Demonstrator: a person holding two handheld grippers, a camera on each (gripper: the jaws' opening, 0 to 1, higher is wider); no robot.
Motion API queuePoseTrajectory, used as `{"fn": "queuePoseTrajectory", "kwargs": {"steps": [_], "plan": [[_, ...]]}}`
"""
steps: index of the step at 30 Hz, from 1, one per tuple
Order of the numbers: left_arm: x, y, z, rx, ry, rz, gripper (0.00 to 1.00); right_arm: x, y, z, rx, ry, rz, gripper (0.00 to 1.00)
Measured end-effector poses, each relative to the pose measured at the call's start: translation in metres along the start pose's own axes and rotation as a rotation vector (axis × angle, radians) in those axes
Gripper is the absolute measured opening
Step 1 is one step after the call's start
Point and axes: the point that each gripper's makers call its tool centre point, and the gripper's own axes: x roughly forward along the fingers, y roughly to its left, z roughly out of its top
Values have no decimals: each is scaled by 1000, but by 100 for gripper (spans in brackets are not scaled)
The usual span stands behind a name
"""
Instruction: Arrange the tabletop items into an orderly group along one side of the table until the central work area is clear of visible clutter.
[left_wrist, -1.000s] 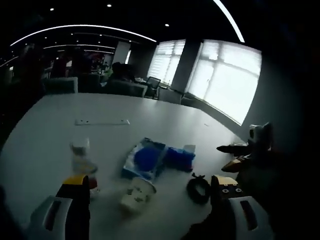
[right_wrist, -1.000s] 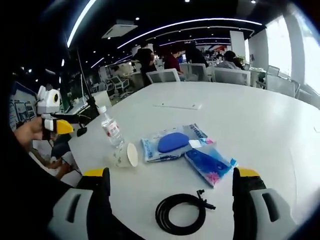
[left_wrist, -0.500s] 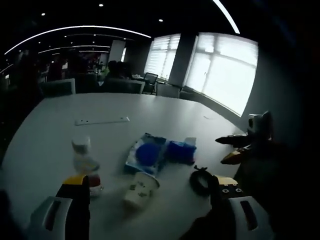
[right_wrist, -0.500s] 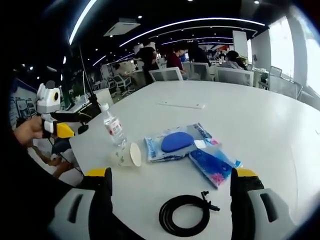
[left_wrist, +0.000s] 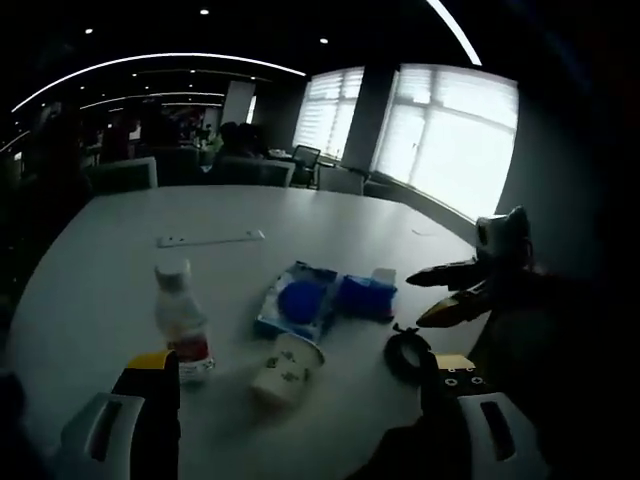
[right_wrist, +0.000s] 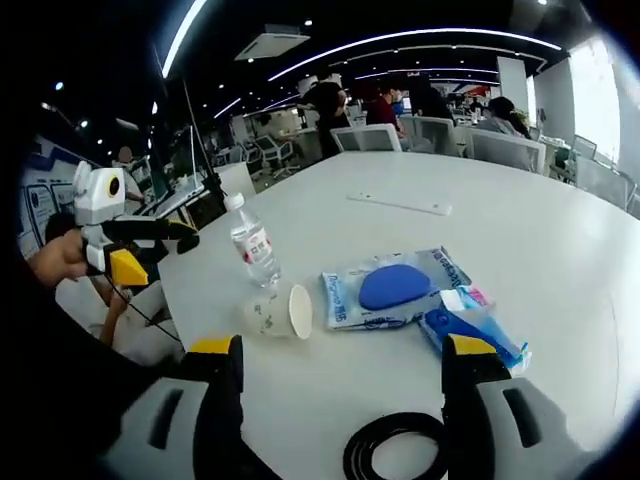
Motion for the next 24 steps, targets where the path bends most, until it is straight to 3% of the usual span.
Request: {"fn": "queuePoseTrajectory", "kwargs": {"steps": [11, 24], "plan": [[-4, 3, 5, -24, -17, -2, 100, 33, 30, 7, -67, 32, 119, 64], [-13, 10, 0, -22, -14, 12, 100, 72, 56, 1, -172, 100, 276, 33]]}}
